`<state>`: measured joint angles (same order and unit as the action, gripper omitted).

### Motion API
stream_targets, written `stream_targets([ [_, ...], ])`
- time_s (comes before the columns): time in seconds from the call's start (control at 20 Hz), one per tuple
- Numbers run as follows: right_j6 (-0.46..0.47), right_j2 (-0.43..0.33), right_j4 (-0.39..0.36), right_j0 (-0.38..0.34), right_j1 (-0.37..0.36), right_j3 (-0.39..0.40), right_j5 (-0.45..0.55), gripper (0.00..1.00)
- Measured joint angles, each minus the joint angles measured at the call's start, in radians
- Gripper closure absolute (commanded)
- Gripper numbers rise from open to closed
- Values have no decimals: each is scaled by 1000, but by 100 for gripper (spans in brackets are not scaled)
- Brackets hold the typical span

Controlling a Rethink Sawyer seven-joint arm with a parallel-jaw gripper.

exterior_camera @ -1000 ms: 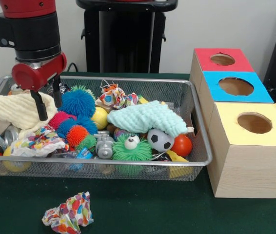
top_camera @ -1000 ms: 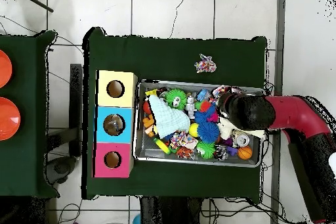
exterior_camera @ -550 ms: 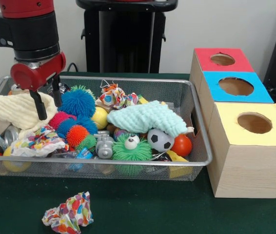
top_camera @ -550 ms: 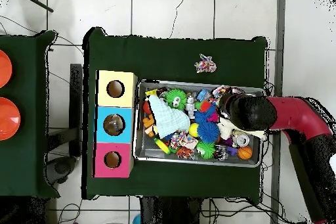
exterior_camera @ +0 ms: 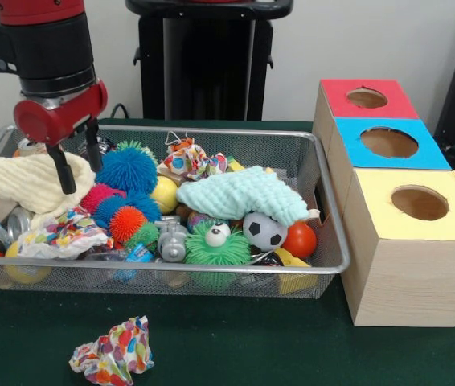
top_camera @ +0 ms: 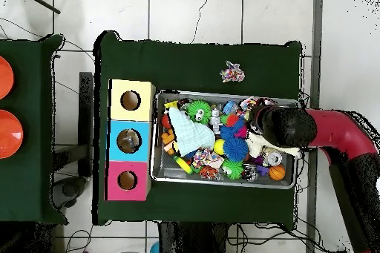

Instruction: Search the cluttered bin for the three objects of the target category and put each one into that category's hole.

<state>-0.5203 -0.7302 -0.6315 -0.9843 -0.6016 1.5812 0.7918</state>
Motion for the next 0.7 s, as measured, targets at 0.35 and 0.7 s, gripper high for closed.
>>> stream_targets([
  [0.35,0,26,28,5,-22,0,0,0],
  [0.7,0,48,29,10,-35,0,0,0],
])
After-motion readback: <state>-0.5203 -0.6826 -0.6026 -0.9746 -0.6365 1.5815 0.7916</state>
